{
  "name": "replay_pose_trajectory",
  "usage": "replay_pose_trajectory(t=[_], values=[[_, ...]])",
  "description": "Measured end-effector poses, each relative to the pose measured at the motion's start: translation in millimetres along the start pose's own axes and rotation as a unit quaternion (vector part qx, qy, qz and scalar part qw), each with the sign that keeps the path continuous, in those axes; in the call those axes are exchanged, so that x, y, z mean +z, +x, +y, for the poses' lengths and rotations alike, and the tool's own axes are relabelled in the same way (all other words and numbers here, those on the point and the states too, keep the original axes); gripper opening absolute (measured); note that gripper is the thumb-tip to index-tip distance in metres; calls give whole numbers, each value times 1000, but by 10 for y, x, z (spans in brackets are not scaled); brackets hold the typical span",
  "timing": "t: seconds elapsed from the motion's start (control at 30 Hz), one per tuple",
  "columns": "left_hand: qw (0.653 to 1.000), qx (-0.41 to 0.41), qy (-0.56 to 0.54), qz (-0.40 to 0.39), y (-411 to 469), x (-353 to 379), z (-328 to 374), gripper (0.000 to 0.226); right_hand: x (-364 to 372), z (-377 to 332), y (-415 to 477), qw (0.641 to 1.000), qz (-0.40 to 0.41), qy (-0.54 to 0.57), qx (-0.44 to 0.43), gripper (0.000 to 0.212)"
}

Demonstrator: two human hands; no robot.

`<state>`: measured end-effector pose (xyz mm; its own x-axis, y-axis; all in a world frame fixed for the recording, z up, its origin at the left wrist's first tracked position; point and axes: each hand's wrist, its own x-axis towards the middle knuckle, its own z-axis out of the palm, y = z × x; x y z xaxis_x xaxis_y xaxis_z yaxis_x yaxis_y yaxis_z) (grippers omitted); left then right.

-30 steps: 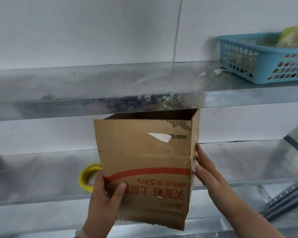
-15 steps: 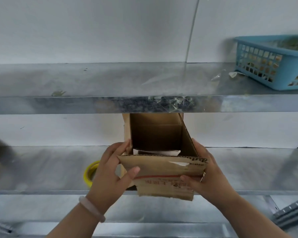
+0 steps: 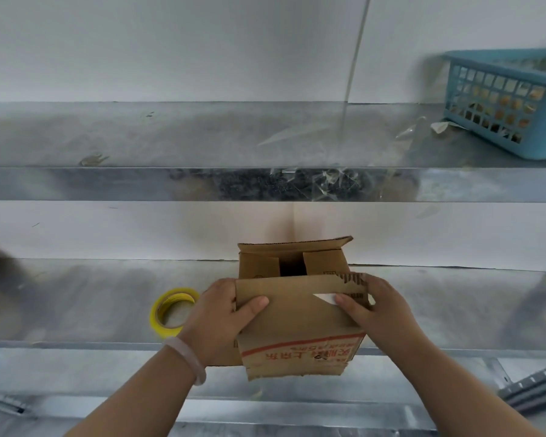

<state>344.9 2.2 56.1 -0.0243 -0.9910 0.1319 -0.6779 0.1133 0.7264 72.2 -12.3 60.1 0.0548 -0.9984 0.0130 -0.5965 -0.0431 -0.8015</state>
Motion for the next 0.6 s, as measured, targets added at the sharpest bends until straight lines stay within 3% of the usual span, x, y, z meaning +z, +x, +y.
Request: replay_pose_trajectory(t=[0.03,0.13,0.2,0.3,0.43,0.5,0.6], values=[[1000,-2,-5,14,25,17,-23,30,4,20,39,1000,16,-17,-1,48],[999,18,11,32,115,43,-79,99,-13,10,142,999,-7,-46,-10,113],[999,24,41,20,197,23,-88,123,-51,1,232,994,-38,-94,-33,124],[996,37,82,-23,296,-33,-84,118,-82,0,295,984,-70,-154,-59,115],[980,118,158,-26,312,-56,-179,73,-83,35,265,980,-10,-178,-86,78],[971,147,181,-53,303,-23,-262,75,-58,25,235,969,-53,-225,-89,65],[974,141,164,-62,309,-16,-326,84,0,1,227,950,-135,-269,-81,67]])
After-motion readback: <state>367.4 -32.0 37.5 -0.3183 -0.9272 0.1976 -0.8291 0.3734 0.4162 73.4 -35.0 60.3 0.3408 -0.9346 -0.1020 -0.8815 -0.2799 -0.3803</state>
